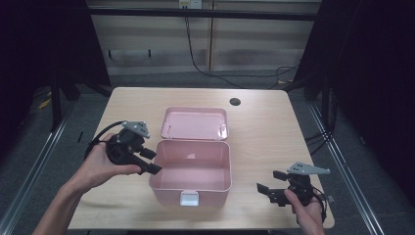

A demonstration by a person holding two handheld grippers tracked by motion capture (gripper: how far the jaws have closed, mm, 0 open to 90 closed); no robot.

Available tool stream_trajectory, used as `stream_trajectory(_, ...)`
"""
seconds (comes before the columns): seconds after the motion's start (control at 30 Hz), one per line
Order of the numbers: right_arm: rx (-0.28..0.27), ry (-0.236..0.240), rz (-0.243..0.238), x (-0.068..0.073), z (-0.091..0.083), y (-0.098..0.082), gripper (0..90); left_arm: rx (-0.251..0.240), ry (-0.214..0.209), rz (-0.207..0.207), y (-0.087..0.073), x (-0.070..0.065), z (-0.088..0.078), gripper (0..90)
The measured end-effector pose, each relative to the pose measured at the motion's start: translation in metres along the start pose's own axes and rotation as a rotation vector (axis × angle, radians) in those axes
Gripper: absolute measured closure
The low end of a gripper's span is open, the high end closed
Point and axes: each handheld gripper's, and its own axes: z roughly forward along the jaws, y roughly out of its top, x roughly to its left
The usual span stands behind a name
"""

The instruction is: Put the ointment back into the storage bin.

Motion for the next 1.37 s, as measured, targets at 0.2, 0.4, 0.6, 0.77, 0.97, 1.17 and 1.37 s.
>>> stream_trajectory(0.2,0.001,0.000,0.002,-0.001,0.000,0.000,13.9,-0.041,0.008,-0.062,-0.027,0.005,-0.008,43.7)
stream_trajectory(0.4,0.000,0.000,0.003,0.000,0.000,0.000,13.9,-0.056,0.028,-0.090,-0.045,0.009,-0.008,43.7)
stream_trajectory(0.6,0.002,-0.005,0.001,-0.001,0.000,0.000,13.9,-0.055,0.066,-0.171,-0.073,0.022,0.006,44.0)
stream_trajectory(0.77,0.003,-0.009,0.001,-0.001,0.001,0.000,13.9,-0.085,0.101,-0.191,-0.090,0.024,0.010,45.3)
stream_trajectory(0.97,0.017,-0.005,0.002,0.000,0.003,-0.001,13.8,-0.101,0.132,-0.230,-0.109,0.027,0.020,50.3)
stream_trajectory(1.17,0.033,-0.010,-0.001,0.000,0.006,-0.001,13.9,-0.117,0.160,-0.272,-0.125,0.029,0.030,48.2)
stream_trajectory(1.37,0.053,-0.020,-0.003,0.001,0.010,-0.004,14.0,-0.138,0.198,-0.290,-0.136,0.029,0.038,44.6)
